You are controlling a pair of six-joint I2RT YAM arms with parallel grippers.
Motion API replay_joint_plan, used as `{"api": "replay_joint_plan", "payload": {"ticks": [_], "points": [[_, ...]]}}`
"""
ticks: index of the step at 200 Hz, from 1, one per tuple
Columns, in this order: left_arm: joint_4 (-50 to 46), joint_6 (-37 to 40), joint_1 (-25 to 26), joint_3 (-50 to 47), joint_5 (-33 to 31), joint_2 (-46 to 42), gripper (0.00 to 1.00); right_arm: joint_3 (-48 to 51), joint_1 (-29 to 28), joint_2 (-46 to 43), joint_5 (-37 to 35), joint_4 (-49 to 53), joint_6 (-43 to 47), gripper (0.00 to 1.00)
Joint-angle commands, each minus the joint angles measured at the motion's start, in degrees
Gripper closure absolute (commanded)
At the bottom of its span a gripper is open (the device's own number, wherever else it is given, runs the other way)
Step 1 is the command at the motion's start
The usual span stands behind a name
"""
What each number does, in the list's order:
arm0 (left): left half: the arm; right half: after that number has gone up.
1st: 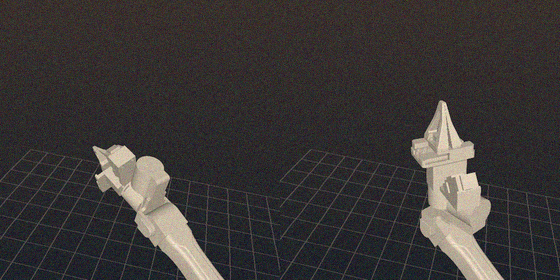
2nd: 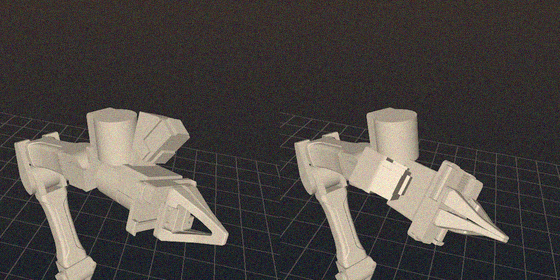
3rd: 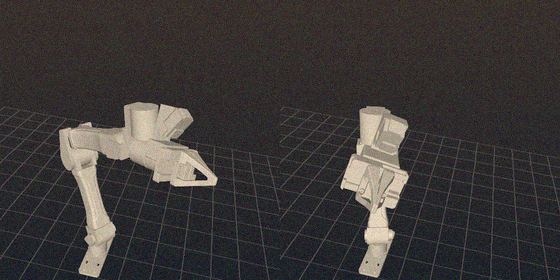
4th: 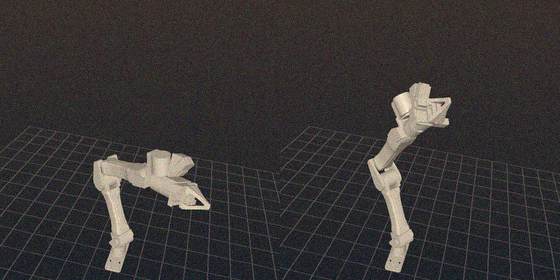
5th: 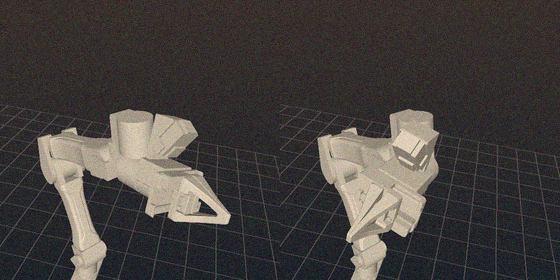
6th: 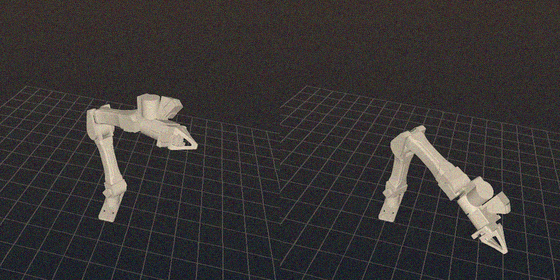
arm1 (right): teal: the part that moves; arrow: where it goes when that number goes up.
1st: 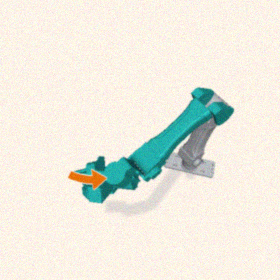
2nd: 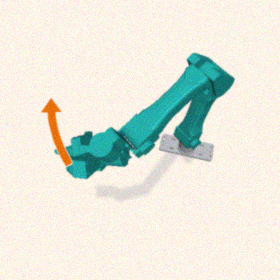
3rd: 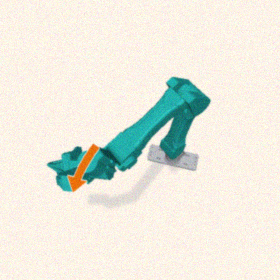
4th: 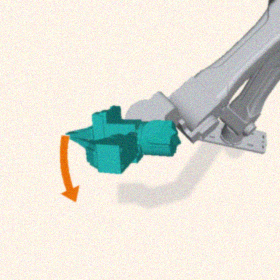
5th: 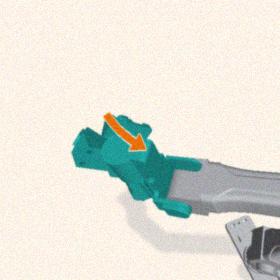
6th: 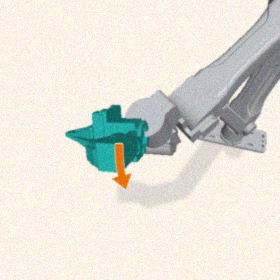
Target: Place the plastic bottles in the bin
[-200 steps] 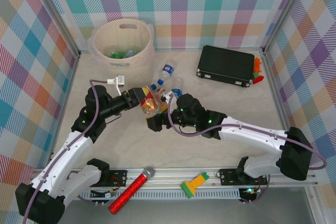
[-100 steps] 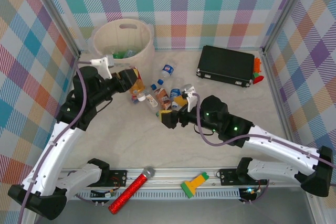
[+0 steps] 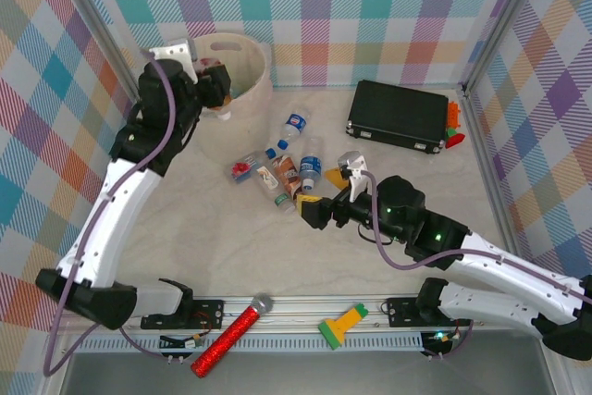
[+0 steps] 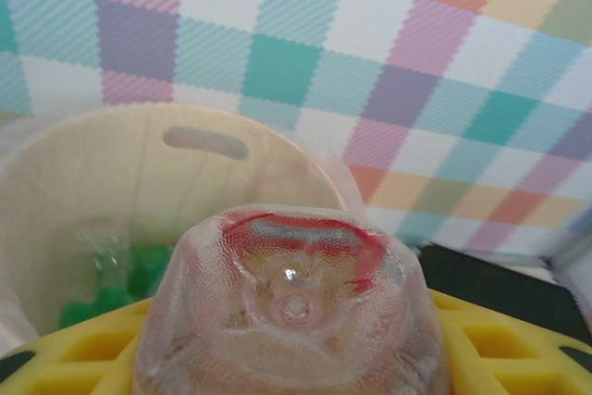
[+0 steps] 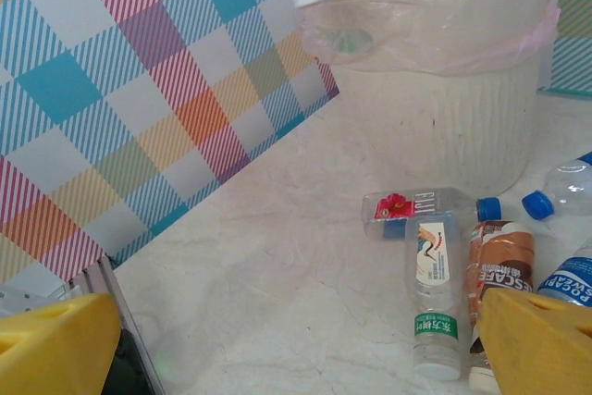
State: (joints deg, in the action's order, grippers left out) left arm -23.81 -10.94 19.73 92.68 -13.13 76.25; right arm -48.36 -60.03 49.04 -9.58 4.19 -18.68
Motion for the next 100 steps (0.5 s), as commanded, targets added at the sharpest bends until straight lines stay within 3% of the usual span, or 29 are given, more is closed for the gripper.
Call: {"api": "replay_joint_plan", "payload": {"ticks": [1, 37, 100], "points": [[5.97, 5.23, -1.41, 3.49, -8.6, 3.68, 0.5, 0.49, -0.33, -1.22, -1.31, 0.26, 1.19, 0.01], [13.57, 8.2, -3.98, 4.08, -13.83, 9.45, 0.5, 0.8, -0.31, -2.05, -1.58, 0.8, 1.36, 0.01], [16.1, 5.87, -6.1, 9.25, -10.2, 18.43, 0.48, 1.32, -0.35, -1.94, -2.45, 0.79, 1.4, 0.01]]}}
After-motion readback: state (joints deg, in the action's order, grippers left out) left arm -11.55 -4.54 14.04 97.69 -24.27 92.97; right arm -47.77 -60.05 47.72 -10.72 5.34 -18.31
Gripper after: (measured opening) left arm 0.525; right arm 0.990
